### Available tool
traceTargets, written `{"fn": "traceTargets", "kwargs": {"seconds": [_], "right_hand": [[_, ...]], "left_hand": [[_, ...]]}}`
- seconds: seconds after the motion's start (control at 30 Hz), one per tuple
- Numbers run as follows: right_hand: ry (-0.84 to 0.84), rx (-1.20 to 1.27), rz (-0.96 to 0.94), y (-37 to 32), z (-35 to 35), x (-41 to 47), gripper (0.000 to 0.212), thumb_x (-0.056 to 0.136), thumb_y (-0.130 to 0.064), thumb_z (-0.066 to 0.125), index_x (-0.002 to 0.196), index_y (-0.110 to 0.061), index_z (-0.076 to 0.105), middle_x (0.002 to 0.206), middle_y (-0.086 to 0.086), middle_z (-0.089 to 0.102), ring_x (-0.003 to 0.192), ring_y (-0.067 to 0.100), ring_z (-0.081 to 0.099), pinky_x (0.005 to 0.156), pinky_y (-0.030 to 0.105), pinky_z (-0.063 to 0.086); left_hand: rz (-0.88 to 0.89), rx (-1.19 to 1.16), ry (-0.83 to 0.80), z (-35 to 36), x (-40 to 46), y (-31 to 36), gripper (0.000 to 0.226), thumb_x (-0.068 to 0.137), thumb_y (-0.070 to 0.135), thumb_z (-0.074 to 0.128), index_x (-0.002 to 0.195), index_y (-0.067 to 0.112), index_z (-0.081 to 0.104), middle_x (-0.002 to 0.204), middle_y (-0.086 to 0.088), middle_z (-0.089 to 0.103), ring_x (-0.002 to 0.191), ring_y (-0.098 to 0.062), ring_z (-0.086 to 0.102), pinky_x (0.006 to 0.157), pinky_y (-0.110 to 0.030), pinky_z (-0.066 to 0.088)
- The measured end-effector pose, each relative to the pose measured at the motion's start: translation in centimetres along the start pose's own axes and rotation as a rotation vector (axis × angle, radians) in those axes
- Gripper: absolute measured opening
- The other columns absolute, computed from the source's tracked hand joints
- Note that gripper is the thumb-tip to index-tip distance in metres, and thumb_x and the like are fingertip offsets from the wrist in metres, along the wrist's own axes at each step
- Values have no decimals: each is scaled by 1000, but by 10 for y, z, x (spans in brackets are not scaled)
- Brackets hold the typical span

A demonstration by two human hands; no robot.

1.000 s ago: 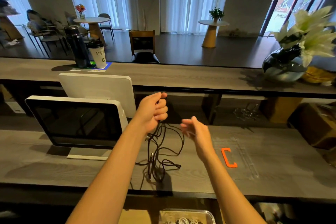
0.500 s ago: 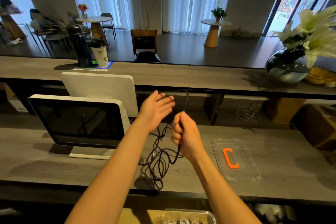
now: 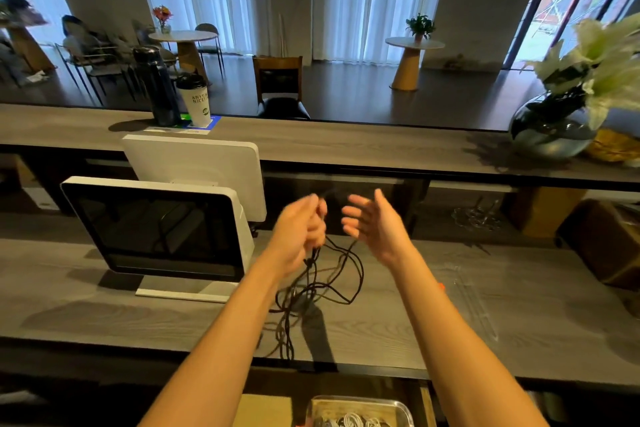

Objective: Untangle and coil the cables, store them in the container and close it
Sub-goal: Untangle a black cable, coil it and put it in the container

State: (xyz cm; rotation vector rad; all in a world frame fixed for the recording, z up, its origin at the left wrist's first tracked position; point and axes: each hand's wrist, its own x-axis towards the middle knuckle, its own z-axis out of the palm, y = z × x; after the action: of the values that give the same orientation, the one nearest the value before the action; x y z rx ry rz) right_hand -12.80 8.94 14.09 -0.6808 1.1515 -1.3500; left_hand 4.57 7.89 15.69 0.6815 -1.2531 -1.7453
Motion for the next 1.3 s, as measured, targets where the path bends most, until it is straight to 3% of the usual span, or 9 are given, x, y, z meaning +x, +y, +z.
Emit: {"fn": "traceTargets", "kwargs": {"seconds": [0.2, 0.33, 0.43, 0.6, 0.8, 0.97, 1.13, 1.2, 1.3], "right_hand": [[-313, -246, 72, 65, 34, -36, 70, 101, -57, 18, 131, -9, 59, 115, 8, 71, 117, 22, 63, 110, 37, 38], [-373, -511, -109, 60, 34, -54, 55, 108, -42, 25, 100, -15, 72, 75, 2, 62, 78, 13, 61, 84, 20, 48], [-286, -663, -277, 52, 25, -53, 30, 103, -28, 48, 82, -19, 68, 75, -3, 58, 71, 5, 53, 73, 26, 43], [-73, -331, -487, 21, 27, -49, 35, 104, -5, 41, 76, -18, 58, 63, -9, 44, 57, 3, 36, 55, 19, 31], [-49, 97, -536, -34, 35, -20, 39, 106, -15, 34, 77, -17, 60, 55, -9, 33, 49, 5, 26, 50, 21, 23], [83, 132, -553, -66, 17, -7, 36, 108, -25, 35, 86, -17, 62, 56, -6, 36, 56, 10, 32, 60, 27, 28], [202, -22, -344, -45, -6, 11, 30, 106, -29, 43, 115, -12, 67, 92, 0, 66, 92, 13, 63, 89, 28, 45], [198, -173, -140, -18, -14, 15, 50, 104, -38, 47, 144, -10, 47, 142, 8, 54, 136, 23, 46, 115, 36, 33], [101, -317, 39, 22, -14, 4, 72, 101, -52, 43, 155, -9, 26, 159, 11, 32, 146, 28, 32, 120, 40, 24]], "left_hand": [[107, -587, 80, 22, 37, 61, 32, 108, 20, 30, 90, 14, 56, 55, 6, 40, 48, -7, 37, 58, -24, 32], [141, -702, 206, 19, 46, 77, 30, 108, 20, 35, 88, 14, 57, 62, 3, 47, 61, -11, 49, 70, -26, 39], [159, -440, 327, 6, 45, 69, 26, 108, 23, 35, 101, 16, 59, 84, -1, 64, 88, -17, 65, 84, -31, 47], [-119, 95, 283, -8, 35, 10, 49, 107, 42, 33, 142, 11, 46, 132, -10, 61, 117, -25, 60, 96, -38, 45], [-432, 459, -288, 0, -19, -56, 62, 107, 50, 22, 115, 5, 64, 94, -17, 73, 100, -29, 71, 96, -34, 51], [-419, 527, -295, -26, -30, -90, 46, 107, 43, 31, 91, 11, 61, 58, 4, 43, 62, -19, 59, 84, -39, 52], [-305, -90, 131, -25, -23, -75, 34, 106, 36, 34, 83, 14, 47, 50, 7, 25, 37, -6, 21, 38, -22, 17], [-206, -329, 224, -17, -11, -51, 33, 107, 34, 33, 83, 17, 47, 50, 8, 25, 35, -5, 19, 37, -22, 14], [-124, -660, 265, -5, 7, -10, 38, 108, 35, 32, 79, 18, 50, 46, 7, 24, 32, -5, 20, 34, -21, 14]]}}
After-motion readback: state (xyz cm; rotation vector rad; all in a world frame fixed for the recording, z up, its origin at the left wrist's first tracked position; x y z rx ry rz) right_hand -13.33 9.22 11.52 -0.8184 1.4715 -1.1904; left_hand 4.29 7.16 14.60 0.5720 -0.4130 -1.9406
